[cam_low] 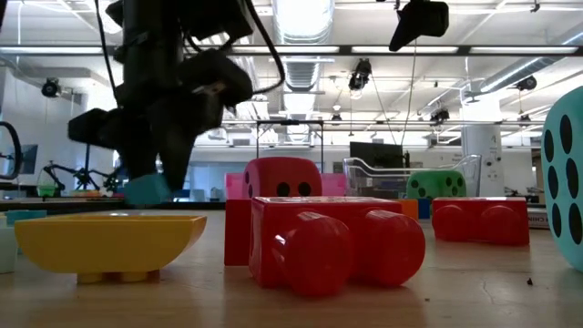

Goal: Pick & Place Toys
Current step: Put the blue game piece into the red bin, then put the red dice into the transparent bin

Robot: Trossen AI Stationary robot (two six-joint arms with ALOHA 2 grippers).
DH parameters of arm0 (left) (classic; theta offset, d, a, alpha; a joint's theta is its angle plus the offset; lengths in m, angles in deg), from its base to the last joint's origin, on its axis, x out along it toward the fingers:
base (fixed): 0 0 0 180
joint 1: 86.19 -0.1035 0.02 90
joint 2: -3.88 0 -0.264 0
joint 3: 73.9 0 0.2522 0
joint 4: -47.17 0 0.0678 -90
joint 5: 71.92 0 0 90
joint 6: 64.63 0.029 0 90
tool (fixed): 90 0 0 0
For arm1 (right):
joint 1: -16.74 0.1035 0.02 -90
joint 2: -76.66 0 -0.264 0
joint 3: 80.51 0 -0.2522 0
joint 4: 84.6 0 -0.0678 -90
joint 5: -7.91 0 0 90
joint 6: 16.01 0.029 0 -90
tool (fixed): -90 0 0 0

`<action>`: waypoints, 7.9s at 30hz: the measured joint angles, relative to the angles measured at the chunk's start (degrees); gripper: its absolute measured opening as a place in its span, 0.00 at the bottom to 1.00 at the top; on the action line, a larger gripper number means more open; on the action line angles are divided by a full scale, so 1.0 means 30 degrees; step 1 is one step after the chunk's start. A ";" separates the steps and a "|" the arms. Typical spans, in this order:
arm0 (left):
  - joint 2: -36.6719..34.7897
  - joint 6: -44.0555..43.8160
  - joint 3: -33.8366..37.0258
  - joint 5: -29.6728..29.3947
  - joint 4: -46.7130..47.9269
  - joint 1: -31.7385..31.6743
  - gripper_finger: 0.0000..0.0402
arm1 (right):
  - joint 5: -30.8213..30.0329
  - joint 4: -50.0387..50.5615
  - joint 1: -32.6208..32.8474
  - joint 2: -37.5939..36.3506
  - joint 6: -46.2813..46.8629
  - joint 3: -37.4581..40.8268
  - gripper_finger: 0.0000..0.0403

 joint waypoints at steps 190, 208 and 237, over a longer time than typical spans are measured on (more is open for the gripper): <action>-0.6805 1.0127 -0.5691 -0.8710 0.8215 0.0603 0.86 | -0.1201 -0.2181 -0.1492 0.0233 0.8278 0.2538 0.91; -1.4451 0.9707 0.0395 -0.7402 0.6045 0.1826 0.86 | -0.1911 -0.2733 -0.1377 0.8253 0.9751 -0.3652 0.91; -1.5234 1.0350 0.0627 -0.7079 0.5817 0.1819 0.86 | 0.0447 -0.5765 -0.2724 1.0170 0.9376 -0.1255 0.91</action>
